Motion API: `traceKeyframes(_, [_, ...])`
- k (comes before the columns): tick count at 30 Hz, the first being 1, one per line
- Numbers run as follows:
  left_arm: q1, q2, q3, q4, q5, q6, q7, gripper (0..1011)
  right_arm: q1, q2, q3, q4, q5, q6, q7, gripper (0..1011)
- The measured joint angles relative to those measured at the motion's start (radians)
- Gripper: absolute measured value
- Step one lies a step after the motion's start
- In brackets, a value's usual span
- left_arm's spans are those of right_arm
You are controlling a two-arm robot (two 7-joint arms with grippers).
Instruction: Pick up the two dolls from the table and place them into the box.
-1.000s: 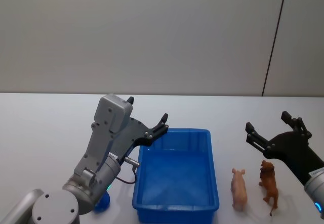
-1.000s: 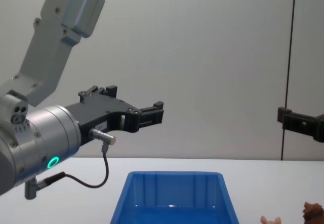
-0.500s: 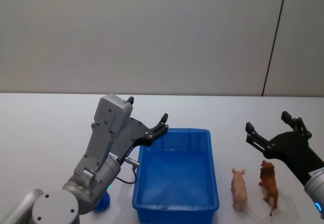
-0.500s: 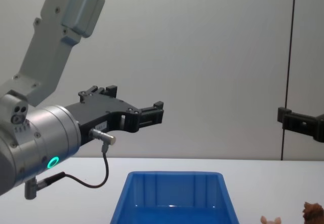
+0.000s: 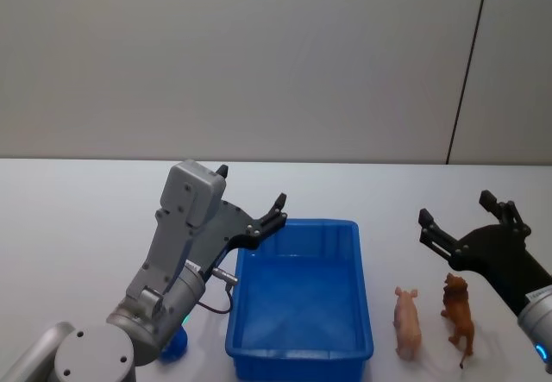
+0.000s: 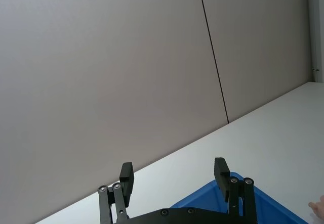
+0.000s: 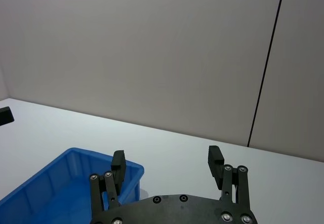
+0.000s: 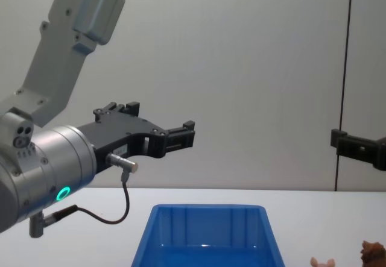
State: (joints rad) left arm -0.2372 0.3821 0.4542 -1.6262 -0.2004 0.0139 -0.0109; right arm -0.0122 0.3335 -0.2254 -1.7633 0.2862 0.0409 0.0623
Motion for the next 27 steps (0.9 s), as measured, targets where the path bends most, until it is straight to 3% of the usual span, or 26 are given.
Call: traceKeyframes(27, [0.000,0.000,0.000,0.000,0.000,0.000,0.000,1001,-0.009,-0.047,-0.013,0.054,-0.034,0.184,-0.151,1001])
